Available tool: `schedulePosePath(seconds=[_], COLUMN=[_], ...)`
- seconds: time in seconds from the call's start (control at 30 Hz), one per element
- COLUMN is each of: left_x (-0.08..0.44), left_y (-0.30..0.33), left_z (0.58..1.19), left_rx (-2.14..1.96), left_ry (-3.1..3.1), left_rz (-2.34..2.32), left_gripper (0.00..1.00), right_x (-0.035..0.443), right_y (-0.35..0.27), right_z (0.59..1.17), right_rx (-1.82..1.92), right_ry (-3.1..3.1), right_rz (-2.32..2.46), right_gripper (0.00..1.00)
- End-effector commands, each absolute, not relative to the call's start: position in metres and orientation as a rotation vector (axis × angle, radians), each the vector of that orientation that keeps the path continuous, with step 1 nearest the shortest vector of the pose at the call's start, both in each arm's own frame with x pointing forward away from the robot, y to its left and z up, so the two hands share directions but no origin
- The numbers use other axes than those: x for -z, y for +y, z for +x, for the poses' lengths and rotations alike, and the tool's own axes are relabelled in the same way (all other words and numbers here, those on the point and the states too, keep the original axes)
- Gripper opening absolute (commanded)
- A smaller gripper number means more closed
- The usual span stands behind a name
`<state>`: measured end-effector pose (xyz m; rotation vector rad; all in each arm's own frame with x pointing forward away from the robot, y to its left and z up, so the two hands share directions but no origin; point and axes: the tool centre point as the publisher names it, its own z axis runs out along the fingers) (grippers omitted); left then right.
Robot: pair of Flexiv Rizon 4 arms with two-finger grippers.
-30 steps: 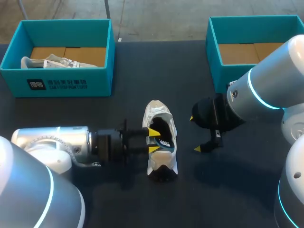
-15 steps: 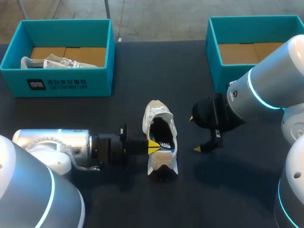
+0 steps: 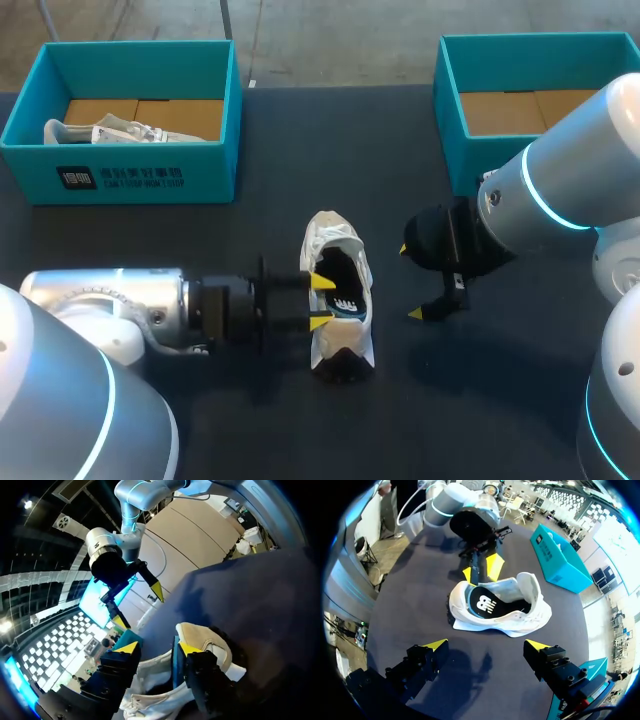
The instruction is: Take the shoe out of the shoebox, open the shoe tongue, remove and reinsert the insole, then place the shoe into the shoebox
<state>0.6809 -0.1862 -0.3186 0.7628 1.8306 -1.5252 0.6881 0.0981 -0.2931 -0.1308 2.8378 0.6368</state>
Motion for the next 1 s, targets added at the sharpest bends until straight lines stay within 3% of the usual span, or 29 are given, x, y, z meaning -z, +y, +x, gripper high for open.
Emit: schedulePosePath(seconds=[0.03, 0.07, 0.13, 0.23, 0.3, 0.37, 0.43, 0.5, 0.53, 1.0], left_x=[0.308, 0.306, 0.301, 0.296, 0.293, 0.291, 0.289, 0.286, 0.285, 0.277], left_y=[-0.18, -0.18, -0.177, -0.174, -0.173, -0.172, -0.17, -0.169, -0.168, -0.164], left_z=[0.679, 0.679, 0.68, 0.681, 0.68, 0.679, 0.679, 0.679, 0.679, 0.685], left_rx=[1.522, 1.521, 1.51, 1.497, 1.494, 1.495, 1.482, 1.488, 1.477, 1.521], left_ry=[1.827, 1.826, 1.825, 1.83, 1.837, 1.851, 1.868, 1.879, 1.888, 1.989], left_rz=[0.765, 0.766, 0.78, 0.802, 0.827, 0.856, 0.891, 0.93, 0.955, 1.244], left_gripper=[0.86, 0.85, 0.73, 0.67, 0.5, 0.43, 0.29, 0.05, 0.0, 0.0], right_x=[0.294, 0.294, 0.294, 0.294, 0.294, 0.294, 0.294, 0.294, 0.294, 0.294], right_y=[0.097, 0.097, 0.097, 0.097, 0.097, 0.097, 0.097, 0.097, 0.097, 0.097], right_z=[0.688, 0.688, 0.688, 0.688, 0.688, 0.688, 0.688, 0.688, 0.688, 0.688], right_rx=[-0.64, -0.64, -0.64, -0.64, -0.64, -0.64, -0.64, -0.64, -0.64, -0.64], right_ry=[2.837, 2.837, 2.837, 2.837, 2.837, 2.837, 2.837, 2.837, 2.837, 2.837], right_rz=[-0.134, -0.134, -0.134, -0.134, -0.134, -0.134, -0.134, -0.134, -0.134, -0.134], right_gripper=[1.0, 1.0, 1.0, 1.0, 1.0, 1.0, 1.0, 1.0, 1.0, 1.0])
